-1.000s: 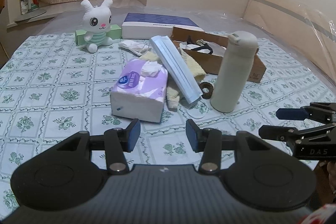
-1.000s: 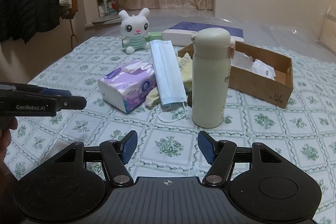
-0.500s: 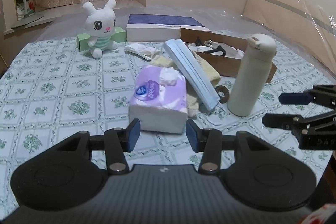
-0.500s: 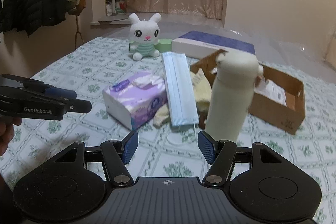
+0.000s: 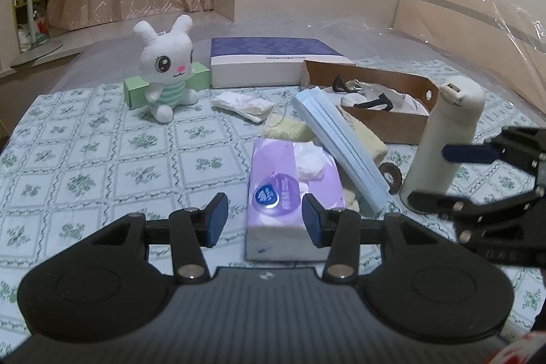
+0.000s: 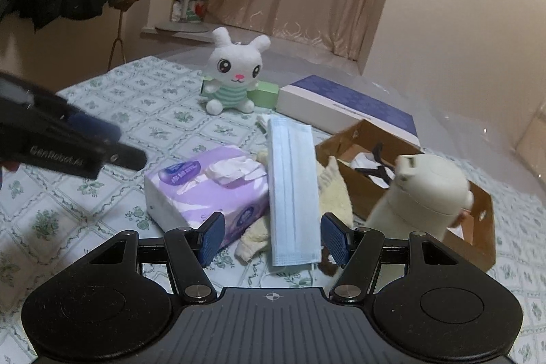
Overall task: Organize soft objects
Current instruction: 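Move both grippers back toward the tissue pack and blue surgical mask, then grasp the light blue surgical mask with the right gripper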
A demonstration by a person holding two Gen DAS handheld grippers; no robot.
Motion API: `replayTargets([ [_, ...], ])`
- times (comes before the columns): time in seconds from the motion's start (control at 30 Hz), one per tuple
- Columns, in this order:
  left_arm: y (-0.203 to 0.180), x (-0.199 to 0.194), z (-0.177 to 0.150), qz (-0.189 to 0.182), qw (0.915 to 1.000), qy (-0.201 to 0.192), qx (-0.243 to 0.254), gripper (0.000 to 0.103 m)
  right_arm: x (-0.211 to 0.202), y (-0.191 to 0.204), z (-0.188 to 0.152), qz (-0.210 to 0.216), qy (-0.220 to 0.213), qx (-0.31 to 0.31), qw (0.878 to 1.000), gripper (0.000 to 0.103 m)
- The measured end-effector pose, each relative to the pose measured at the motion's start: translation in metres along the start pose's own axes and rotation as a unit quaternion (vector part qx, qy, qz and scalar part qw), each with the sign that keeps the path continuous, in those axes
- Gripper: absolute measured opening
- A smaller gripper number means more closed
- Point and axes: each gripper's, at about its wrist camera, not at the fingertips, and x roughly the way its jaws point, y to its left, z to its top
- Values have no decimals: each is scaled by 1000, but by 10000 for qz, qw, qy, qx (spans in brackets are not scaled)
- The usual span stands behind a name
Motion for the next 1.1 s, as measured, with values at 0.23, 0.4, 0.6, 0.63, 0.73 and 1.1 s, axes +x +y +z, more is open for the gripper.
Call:
replayTargets([
  [0.23, -6, 14, 0, -222, 9997, 56, 25, 43, 11, -1, -17, 148, 299, 84, 9994, 63],
  [0.4, -21, 18, 0, -370, 9991, 112, 144, 43, 2, -26, -39, 269, 580, 277, 9976, 63],
  [0.6, -38, 23, 4, -484, 9980, 175, 370, 43, -9, -65, -61, 162, 813, 407, 9957, 63],
  [0.63, -39, 24, 6, -501, 9978, 178, 408, 43, -11, -70, -62, 130, 816, 427, 9957, 63],
  [0.73, -40, 24, 10, -490, 9974, 161, 504, 43, -15, -76, -62, 96, 797, 419, 9959, 63],
  [1.1, -4, 27, 30, -654, 9916, 68, 1115, 44, 0, -14, -24, 59, 259, -40, 9996, 61],
])
